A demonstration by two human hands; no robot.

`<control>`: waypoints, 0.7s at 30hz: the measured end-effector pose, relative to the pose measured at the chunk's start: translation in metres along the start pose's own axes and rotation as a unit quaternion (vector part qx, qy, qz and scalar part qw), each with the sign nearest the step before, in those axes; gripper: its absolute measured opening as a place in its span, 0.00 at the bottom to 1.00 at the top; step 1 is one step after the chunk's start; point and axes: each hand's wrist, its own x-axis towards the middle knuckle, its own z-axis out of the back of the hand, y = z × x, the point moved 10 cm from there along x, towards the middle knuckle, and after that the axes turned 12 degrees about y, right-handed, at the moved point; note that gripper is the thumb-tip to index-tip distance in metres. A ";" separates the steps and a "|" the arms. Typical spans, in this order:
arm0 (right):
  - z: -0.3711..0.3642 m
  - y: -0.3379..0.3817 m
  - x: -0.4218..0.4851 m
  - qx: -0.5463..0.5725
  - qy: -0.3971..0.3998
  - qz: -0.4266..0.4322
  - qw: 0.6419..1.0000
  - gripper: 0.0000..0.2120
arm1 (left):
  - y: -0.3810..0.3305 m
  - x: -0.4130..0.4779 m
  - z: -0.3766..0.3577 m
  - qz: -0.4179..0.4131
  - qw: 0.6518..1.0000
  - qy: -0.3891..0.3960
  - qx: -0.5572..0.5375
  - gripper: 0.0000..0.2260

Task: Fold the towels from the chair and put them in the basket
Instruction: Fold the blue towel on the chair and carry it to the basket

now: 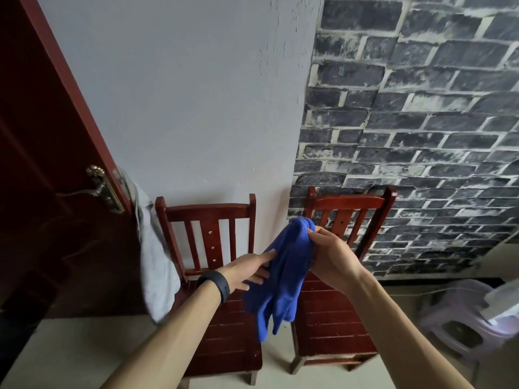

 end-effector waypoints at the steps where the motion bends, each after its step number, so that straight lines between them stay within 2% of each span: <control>1: -0.003 -0.004 0.001 0.005 0.010 -0.008 1.000 0.15 | 0.004 0.001 -0.002 0.010 1.000 -0.001 0.005 0.30; 5: -0.006 -0.013 0.008 0.033 0.034 -0.028 0.999 0.16 | 0.023 0.009 -0.016 0.027 0.998 -0.004 -0.061 0.32; 7: -0.004 -0.013 0.011 0.043 0.024 -0.032 0.998 0.20 | 0.026 0.015 -0.031 0.017 0.993 0.043 -0.106 0.29; 9: -0.001 -0.009 0.011 0.037 0.017 -0.031 0.999 0.20 | 0.026 0.018 -0.037 0.002 0.987 0.066 -0.148 0.25; 12: 0.007 -0.006 0.010 0.040 0.025 -0.025 0.999 0.21 | 0.018 0.022 -0.030 -0.034 0.986 0.028 -0.162 0.18; 15: 0.015 -0.003 0.006 0.050 0.037 -0.020 0.998 0.21 | 0.003 0.020 -0.021 -0.088 0.991 -0.004 -0.099 0.12; 18: 0.019 -0.004 0.003 0.044 0.047 -0.025 0.998 0.17 | -0.005 0.028 -0.025 -0.131 0.991 0.004 -0.004 0.20; 19: 0.020 -0.005 0.002 0.040 0.047 -0.029 0.998 0.18 | -0.006 0.030 -0.026 -0.135 0.990 -0.006 0.047 0.17; 21: 0.025 -0.006 0.001 0.026 0.041 -0.031 0.998 0.20 | -0.006 0.034 -0.020 -0.139 0.979 -0.064 0.138 0.04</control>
